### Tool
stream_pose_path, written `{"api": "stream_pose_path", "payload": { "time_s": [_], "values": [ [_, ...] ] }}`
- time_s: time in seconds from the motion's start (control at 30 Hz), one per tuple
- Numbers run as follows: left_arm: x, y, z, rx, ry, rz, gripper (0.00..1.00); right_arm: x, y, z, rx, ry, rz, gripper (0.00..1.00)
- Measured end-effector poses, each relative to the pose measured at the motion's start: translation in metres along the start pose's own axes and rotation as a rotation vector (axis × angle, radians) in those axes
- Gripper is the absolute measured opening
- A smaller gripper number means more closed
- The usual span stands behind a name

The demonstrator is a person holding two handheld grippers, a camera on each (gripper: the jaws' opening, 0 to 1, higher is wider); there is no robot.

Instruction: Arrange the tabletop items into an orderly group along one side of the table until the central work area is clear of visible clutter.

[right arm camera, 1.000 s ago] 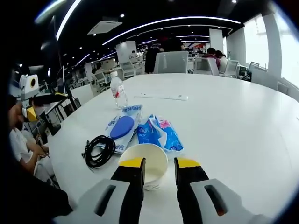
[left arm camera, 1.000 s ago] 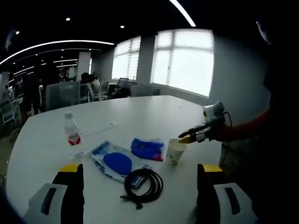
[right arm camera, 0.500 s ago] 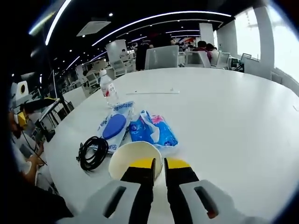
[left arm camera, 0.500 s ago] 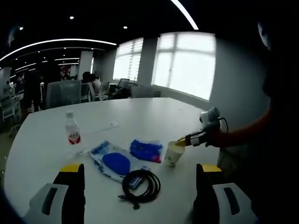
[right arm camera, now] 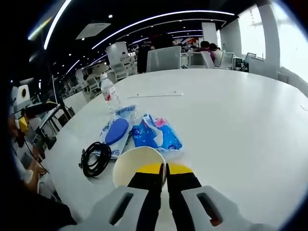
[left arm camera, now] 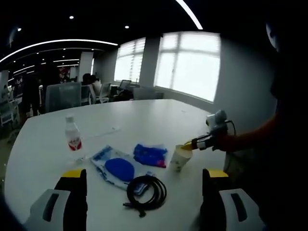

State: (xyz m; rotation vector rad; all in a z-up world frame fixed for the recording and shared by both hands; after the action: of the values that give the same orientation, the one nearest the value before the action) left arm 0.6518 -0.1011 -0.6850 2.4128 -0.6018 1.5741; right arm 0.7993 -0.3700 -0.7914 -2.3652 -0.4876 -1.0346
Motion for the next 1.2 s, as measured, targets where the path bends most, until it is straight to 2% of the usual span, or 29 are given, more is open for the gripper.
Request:
{"api": "stream_pose_path", "payload": {
  "time_s": [0.37, 0.5, 0.7, 0.83, 1.2],
  "values": [
    [-0.003, -0.011, -0.001, 0.008, -0.024, -0.002, 1.00, 0.008, -0.001, -0.004, 0.003, 0.008, 0.031, 0.00],
    [-0.009, -0.015, 0.001, 0.009, -0.039, -0.002, 1.00, 0.015, -0.004, -0.007, 0.010, 0.012, 0.033, 0.00],
    [-0.015, -0.016, 0.003, 0.012, -0.069, 0.015, 1.00, 0.035, -0.014, -0.010, 0.052, 0.027, 0.049, 0.00],
    [-0.015, -0.018, 0.005, 0.013, -0.067, 0.027, 1.00, 0.048, -0.019, -0.011, 0.063, 0.031, 0.026, 0.00],
    [-0.014, -0.024, 0.011, 0.018, -0.082, 0.061, 1.00, 0.092, -0.043, -0.013, 0.115, 0.024, 0.035, 0.00]
  ]
}}
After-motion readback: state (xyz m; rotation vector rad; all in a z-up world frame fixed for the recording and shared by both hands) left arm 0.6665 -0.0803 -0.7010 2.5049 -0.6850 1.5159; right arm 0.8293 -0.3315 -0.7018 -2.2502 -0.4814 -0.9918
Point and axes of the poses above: the point that each gripper's makers call its tool centre point, and the gripper's own axes: z roughly forward along the fingers, y roughly to its right, x roughly out of its top, the point moved 3 cm from there along -z, roughly backward along the fingers, and after that the axes turned 11 degrees about z, right-handed, at the moved point
